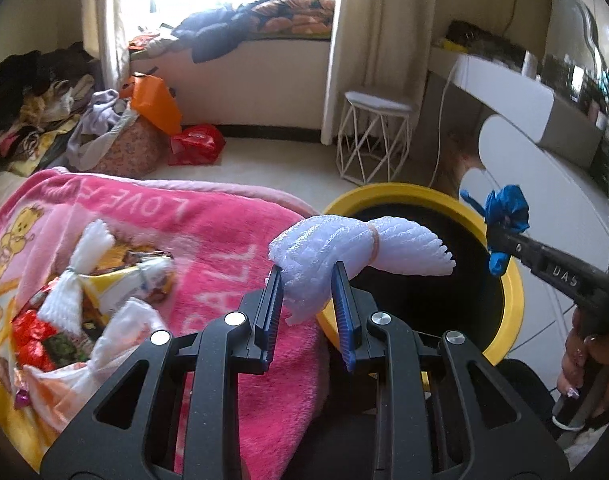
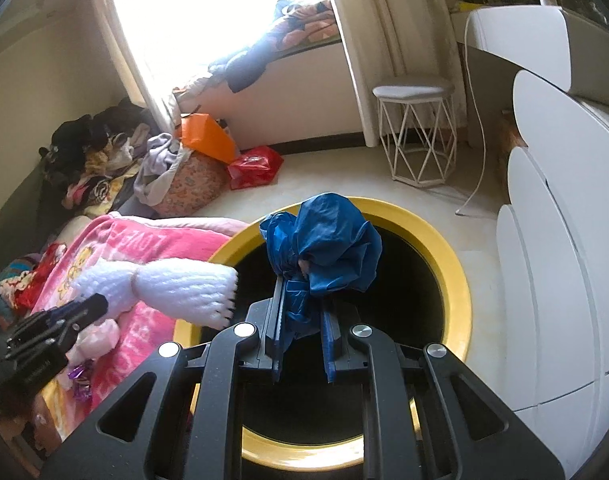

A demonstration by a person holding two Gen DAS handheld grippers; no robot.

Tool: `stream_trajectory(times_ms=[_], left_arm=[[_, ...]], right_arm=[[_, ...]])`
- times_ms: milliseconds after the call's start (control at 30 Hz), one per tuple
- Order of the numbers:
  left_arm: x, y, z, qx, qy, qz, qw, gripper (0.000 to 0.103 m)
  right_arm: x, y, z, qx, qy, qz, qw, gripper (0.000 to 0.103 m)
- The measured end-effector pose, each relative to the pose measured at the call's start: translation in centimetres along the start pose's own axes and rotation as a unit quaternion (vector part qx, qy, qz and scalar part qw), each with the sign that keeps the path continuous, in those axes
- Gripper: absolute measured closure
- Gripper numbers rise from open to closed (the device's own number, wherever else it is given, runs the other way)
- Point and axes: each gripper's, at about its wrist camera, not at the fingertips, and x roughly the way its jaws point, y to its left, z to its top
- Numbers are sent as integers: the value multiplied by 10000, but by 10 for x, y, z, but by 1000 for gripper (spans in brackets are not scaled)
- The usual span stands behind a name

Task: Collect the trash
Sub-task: 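Carry the blue plastic over the yellow bin and open the right tool, then move both tools back over the trash pile on the blanket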

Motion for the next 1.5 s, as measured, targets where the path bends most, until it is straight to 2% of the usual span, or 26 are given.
stream_trajectory(times_ms=[267,300,367,400,433,467,533,767,1200,1500], left_arm=[[27,-22,2,242,233,-217,9992,82],[29,-23,2,234,206,-272,9991,77],[30,-22,1,199,117,-366,9991,51],[29,-19,1,100,44,-444,9990,31],[28,-17,1,35,17,-483,9988,23],[28,-14,2,-27,1,-509,9987,22],[26,-8,0,-150,-9,-425,9990,14],[1,21,-7,-631,-293,-338,9970,11],[-50,79,-10,-1153,-858,193,9894,11],[-68,119,-19,-1479,-984,491,9829,11]], right_arm=[[7,-16,-2,121,174,-4,9998,83],[7,-17,-2,135,169,-25,9998,76],[7,-19,-2,151,163,-17,9998,64],[6,-20,-2,155,138,-10,9998,55],[5,-20,-2,162,105,-44,9998,50],[5,-20,-1,166,68,-73,9998,43],[3,-20,-1,162,12,-142,9998,38],[0,-3,-3,45,-64,-57,10000,33],[-5,74,-9,-610,-71,579,9964,25],[-3,122,-17,-948,14,862,9918,24]])
